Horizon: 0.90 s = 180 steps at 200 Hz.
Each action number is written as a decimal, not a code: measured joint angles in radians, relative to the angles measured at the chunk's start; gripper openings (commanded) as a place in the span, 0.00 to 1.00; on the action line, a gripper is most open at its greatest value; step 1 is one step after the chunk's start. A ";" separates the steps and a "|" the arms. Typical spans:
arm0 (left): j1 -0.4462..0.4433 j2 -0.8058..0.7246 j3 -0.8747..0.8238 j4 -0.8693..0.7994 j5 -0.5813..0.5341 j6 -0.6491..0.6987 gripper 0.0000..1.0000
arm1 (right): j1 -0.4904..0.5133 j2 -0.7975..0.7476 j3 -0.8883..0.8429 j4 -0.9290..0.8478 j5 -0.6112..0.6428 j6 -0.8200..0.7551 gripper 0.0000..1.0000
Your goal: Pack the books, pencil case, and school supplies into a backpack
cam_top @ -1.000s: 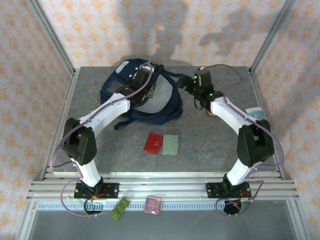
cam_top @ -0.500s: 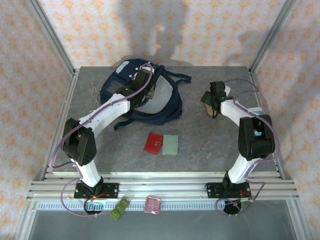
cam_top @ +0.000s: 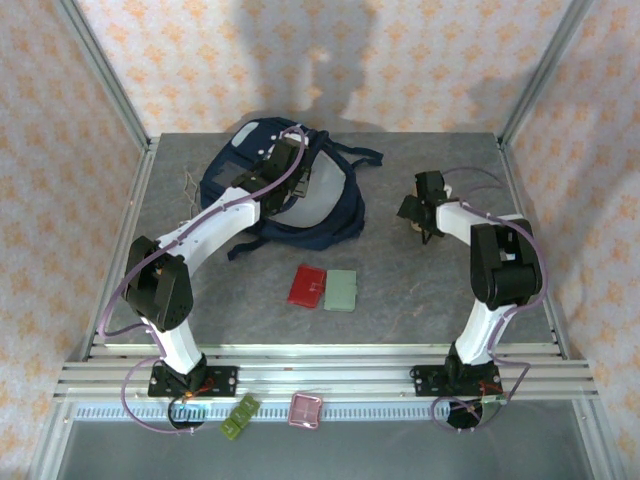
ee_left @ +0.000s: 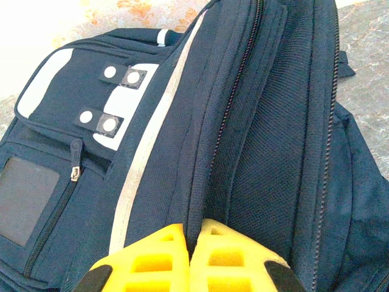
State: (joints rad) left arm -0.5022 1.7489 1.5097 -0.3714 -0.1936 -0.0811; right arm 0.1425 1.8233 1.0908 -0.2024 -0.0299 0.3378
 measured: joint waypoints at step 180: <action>0.000 0.000 0.016 -0.008 -0.028 0.010 0.00 | 0.219 -0.106 0.047 -0.059 -0.070 -0.127 0.48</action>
State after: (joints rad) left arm -0.5018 1.7489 1.5253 -0.3794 -0.2214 -0.0715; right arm 0.3611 1.7176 1.1374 -0.2615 -0.1001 0.2108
